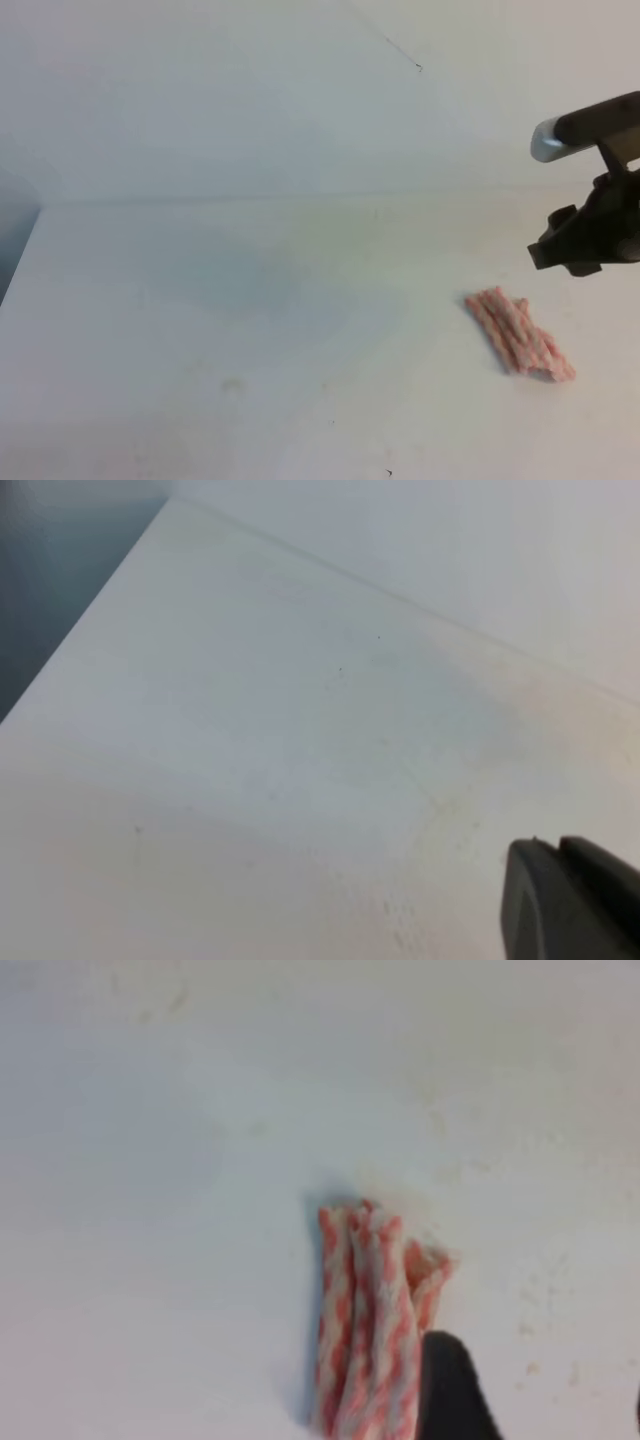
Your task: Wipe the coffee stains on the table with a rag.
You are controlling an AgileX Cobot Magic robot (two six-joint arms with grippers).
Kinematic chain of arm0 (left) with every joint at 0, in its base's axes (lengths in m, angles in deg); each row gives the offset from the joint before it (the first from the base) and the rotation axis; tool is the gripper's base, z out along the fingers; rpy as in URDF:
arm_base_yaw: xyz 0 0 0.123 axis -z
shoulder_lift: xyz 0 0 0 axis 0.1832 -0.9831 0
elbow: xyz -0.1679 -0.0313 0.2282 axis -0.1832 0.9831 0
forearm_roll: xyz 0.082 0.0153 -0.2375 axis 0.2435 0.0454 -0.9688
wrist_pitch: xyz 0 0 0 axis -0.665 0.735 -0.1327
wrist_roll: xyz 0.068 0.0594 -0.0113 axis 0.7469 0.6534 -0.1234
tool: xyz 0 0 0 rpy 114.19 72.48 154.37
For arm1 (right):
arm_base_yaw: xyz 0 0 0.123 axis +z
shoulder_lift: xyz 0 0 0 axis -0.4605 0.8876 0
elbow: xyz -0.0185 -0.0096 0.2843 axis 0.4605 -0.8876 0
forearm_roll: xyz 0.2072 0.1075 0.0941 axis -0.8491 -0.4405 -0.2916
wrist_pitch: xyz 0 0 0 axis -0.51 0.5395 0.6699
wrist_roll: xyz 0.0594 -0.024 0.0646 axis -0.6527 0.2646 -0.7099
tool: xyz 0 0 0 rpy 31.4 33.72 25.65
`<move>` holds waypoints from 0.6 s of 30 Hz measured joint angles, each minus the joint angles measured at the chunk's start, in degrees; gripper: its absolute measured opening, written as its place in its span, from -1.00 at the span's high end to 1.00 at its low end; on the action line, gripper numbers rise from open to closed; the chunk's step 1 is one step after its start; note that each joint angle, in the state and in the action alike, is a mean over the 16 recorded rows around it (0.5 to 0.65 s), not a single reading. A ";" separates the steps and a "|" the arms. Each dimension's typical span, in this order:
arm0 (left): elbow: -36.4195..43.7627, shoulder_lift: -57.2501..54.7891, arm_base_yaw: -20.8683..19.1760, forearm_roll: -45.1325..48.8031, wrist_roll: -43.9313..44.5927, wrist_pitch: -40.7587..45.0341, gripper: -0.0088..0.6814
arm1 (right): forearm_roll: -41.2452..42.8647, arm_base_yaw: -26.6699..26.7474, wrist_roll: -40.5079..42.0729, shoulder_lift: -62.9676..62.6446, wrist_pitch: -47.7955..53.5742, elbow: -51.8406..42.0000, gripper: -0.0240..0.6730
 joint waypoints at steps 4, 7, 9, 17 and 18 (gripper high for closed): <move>-0.16 0.00 0.00 0.00 0.00 0.06 0.98 | -2.11 0.00 1.91 -3.29 0.82 0.03 0.51; -0.16 0.00 0.00 0.00 0.00 0.06 0.98 | -3.71 0.00 3.18 -6.65 2.02 0.03 0.74; -0.16 0.00 0.00 0.00 0.00 0.06 0.98 | -4.79 0.00 3.92 -8.99 2.95 0.03 0.88; -0.16 0.00 0.00 0.00 0.00 0.06 0.98 | -6.80 0.00 5.33 -15.90 6.43 0.00 0.94; -0.16 0.00 0.00 0.00 0.00 0.06 0.98 | -6.80 0.00 5.33 -16.27 6.77 0.00 0.94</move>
